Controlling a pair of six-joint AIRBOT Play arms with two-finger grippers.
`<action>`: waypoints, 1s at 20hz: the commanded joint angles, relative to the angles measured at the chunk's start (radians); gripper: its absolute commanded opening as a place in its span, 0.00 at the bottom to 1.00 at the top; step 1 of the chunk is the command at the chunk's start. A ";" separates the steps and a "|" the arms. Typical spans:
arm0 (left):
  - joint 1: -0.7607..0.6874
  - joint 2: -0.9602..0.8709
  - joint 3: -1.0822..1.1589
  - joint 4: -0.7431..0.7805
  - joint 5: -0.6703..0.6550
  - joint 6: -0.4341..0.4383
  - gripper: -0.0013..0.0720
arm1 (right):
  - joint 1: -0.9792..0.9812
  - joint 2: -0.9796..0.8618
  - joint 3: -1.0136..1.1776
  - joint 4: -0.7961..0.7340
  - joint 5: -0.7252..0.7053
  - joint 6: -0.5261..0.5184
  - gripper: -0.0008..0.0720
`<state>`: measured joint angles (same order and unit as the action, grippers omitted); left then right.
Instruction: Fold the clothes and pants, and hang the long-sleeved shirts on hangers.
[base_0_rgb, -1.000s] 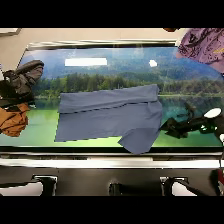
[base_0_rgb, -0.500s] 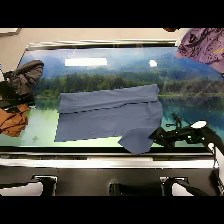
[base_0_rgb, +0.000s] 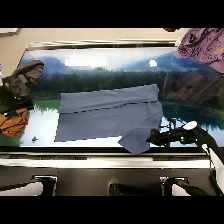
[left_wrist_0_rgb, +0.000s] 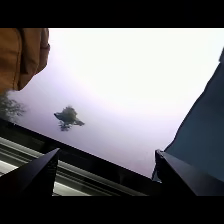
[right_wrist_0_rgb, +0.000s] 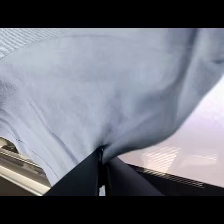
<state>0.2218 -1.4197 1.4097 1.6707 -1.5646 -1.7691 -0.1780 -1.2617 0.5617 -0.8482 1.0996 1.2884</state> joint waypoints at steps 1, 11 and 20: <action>0.157 0.154 -0.295 -0.238 0.168 0.042 0.99 | 0.004 0.039 0.000 0.010 0.007 0.011 0.05; 0.407 0.247 -0.838 -0.808 0.339 0.465 0.99 | 0.004 0.073 0.000 0.010 0.030 0.010 0.05; 0.311 0.156 -0.838 -0.816 0.405 0.455 0.99 | 0.004 0.074 0.000 0.035 0.027 0.010 0.04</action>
<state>0.5606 -1.2461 0.5766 0.8619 -1.2045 -1.3178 -0.1749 -1.1889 0.5613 -0.8204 1.1255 1.2987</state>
